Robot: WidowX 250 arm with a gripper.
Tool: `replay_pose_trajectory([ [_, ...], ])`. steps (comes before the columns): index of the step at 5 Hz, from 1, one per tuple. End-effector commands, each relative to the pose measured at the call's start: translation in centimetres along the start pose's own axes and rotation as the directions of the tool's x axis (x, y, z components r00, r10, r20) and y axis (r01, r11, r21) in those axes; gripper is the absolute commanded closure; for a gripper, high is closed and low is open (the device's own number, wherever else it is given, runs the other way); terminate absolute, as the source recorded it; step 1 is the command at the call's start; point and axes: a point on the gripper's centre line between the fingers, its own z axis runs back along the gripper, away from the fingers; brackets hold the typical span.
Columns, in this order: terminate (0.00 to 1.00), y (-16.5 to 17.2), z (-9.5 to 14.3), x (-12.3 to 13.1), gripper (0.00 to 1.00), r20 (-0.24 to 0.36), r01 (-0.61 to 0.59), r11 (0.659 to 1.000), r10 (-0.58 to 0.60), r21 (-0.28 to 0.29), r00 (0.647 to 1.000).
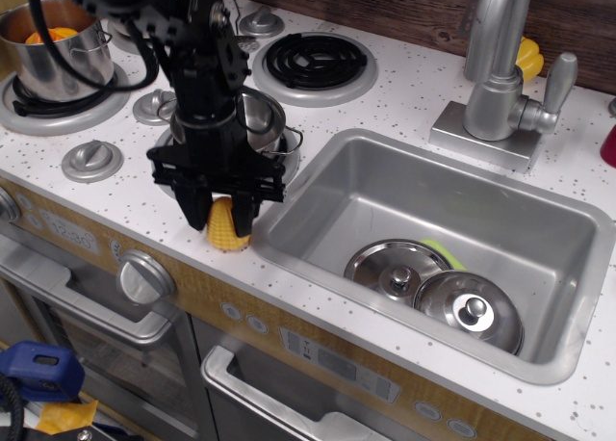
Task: Put corn in pan which is on stove
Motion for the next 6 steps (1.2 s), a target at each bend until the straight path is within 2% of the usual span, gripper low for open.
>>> replay_pose_trajectory([
  [1, 0.00, 0.8, 6.4, 2.5, 1.00, 0.025, 0.055, 0.991, -0.058, 0.120, 0.998],
  [2, 0.00, 0.9, 8.3, 3.6, 1.00, -0.007, 0.127, 0.980, -0.127, 0.156, 0.992],
  [3, 0.00, 1.5, 8.2, 5.3, 1.00, 0.008, 0.212, 0.962, -0.217, 0.173, 0.976],
  [4, 0.00, 2.5, 6.1, 6.5, 1.00, 0.041, 0.262, 0.955, -0.270, 0.140, 0.962],
  [5, 0.00, 2.9, 5.2, 7.2, 1.00, 0.071, 0.300, 0.946, -0.310, 0.120, 0.948],
  [6, 0.00, 3.1, 4.9, 7.7, 0.00, 0.081, 0.347, 0.933, -0.355, 0.097, 0.931],
])
